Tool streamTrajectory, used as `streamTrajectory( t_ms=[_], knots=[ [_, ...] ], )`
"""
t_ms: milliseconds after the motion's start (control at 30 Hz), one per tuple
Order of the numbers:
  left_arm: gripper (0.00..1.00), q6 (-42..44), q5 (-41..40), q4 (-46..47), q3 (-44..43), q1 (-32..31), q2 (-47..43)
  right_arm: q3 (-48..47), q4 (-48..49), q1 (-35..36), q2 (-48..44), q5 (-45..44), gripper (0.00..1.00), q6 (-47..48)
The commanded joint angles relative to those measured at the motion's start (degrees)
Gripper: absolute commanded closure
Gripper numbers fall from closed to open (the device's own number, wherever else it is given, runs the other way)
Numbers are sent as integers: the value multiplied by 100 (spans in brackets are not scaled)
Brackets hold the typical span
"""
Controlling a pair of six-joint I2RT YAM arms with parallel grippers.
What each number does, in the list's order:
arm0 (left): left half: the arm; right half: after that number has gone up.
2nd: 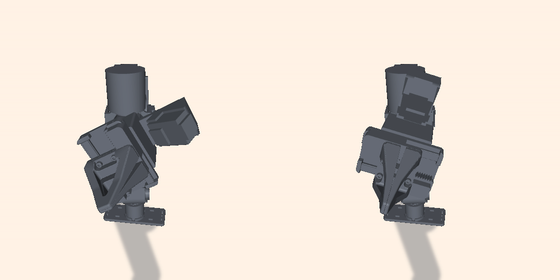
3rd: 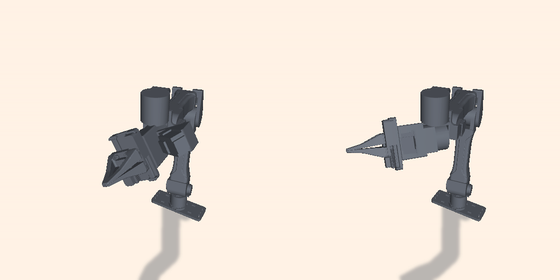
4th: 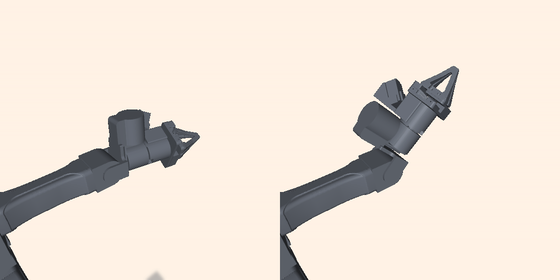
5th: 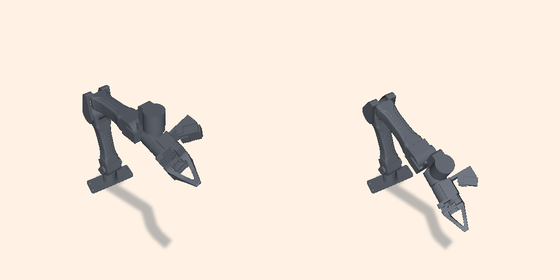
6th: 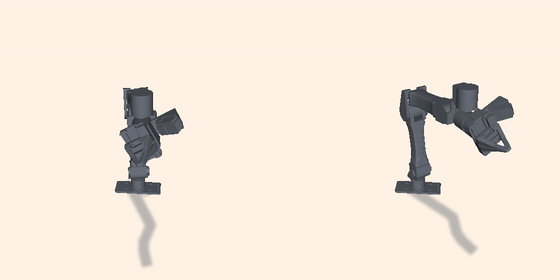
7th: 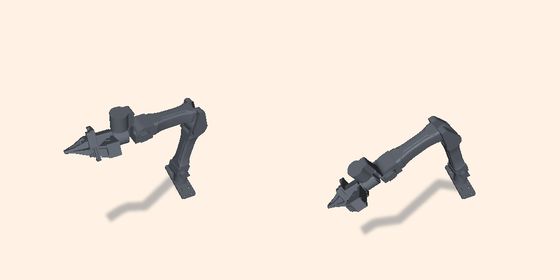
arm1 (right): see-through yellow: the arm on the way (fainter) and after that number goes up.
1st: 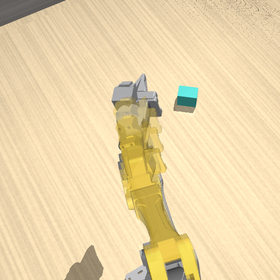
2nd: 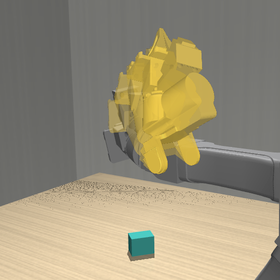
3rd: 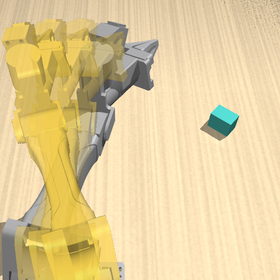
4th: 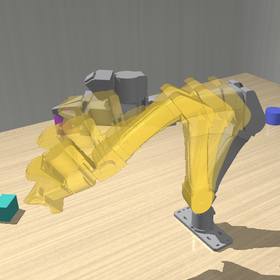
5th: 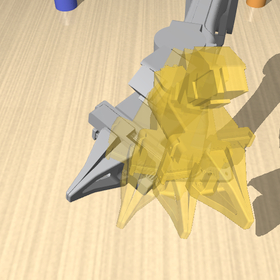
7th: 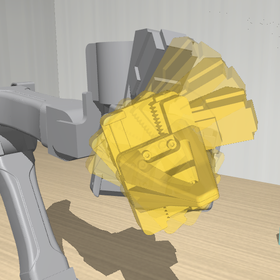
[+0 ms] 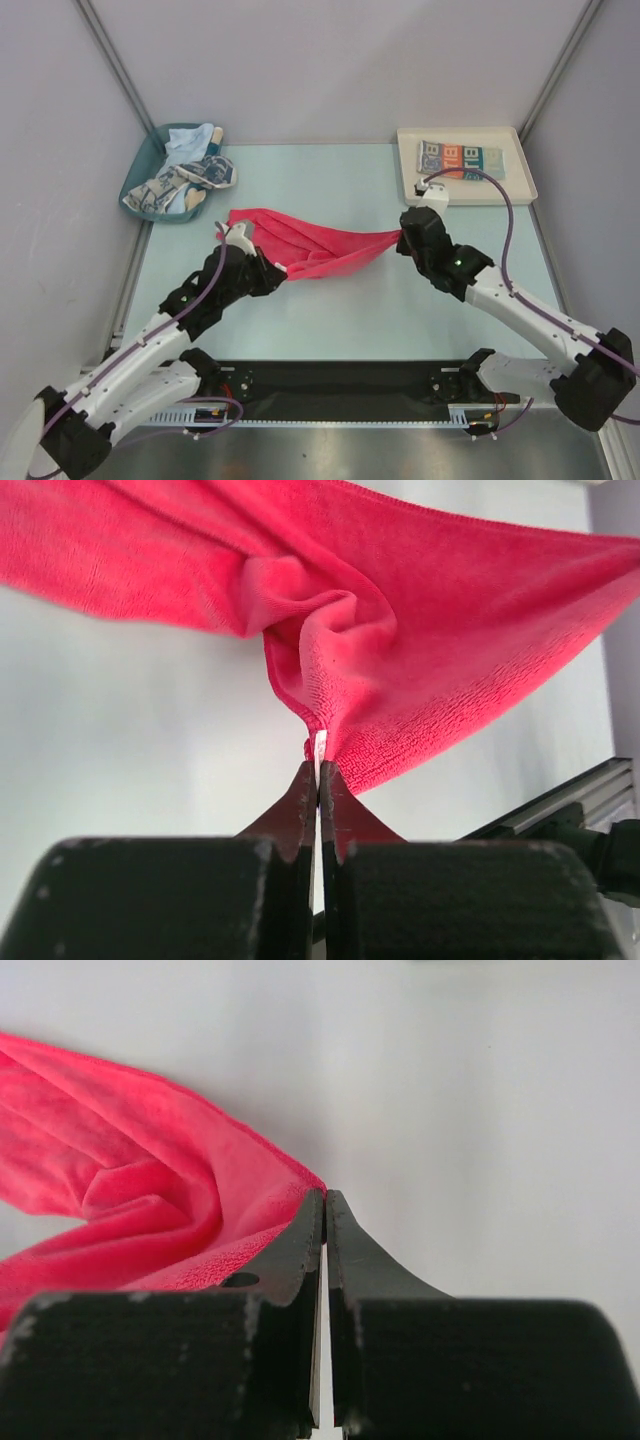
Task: Fold and stack the towels
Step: Flatten out the crumpled towel
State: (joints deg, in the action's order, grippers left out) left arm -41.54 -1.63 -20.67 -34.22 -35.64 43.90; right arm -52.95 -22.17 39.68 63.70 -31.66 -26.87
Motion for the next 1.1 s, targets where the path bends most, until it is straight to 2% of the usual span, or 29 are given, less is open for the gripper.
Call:
streamTrajectory(
  t_ms=[0, 133, 267, 333, 367, 433, 467, 567, 700, 867, 900, 933, 1067],
  knots=[
    [100, 14, 119, -46, 10, 57, 574, -137, 11, -31, 571, 159, 100, 42],
    [100, -117, 846, 738, 415, 75, 1119, 153, 275, -39, 1021, 257, 100, -46],
    [99, -459, 1383, 1371, 1021, 48, 1288, 486, 354, -75, 1162, 318, 100, -108],
    [94, -556, 1507, 1513, 1382, 4, 1227, 714, 363, -66, 1075, 380, 100, -151],
    [84, -644, 1542, 1504, 1478, -13, 1070, 794, 363, -57, 1031, 397, 100, -169],
    [77, -724, 1560, 1478, 1751, -75, 867, 926, 337, -48, 978, 450, 100, -204],
    [68, -768, 1543, 1460, 1821, -92, 683, 1022, 310, -48, 934, 459, 100, -213],
    [61, -786, 1473, 1311, 1971, -145, 471, 1172, 293, -48, 925, 503, 100, -283],
    [61, -794, 1446, 1187, 2024, -207, 409, 1225, 266, -57, 951, 468, 100, -327],
    [69, -935, 1271, 1276, 2007, -601, 576, 1243, 257, -171, 1021, 424, 100, -301],
    [67, -935, 1201, 1293, 1998, -654, 619, 1234, 266, -171, 995, 441, 100, -301],
    [58, -944, 1130, 1319, 1989, -681, 750, 1234, 292, -171, 978, 459, 100, -292],
    [53, -839, 963, 1722, 1945, -734, 1085, 1164, 319, -162, 1004, 485, 100, -310]
  ],
)
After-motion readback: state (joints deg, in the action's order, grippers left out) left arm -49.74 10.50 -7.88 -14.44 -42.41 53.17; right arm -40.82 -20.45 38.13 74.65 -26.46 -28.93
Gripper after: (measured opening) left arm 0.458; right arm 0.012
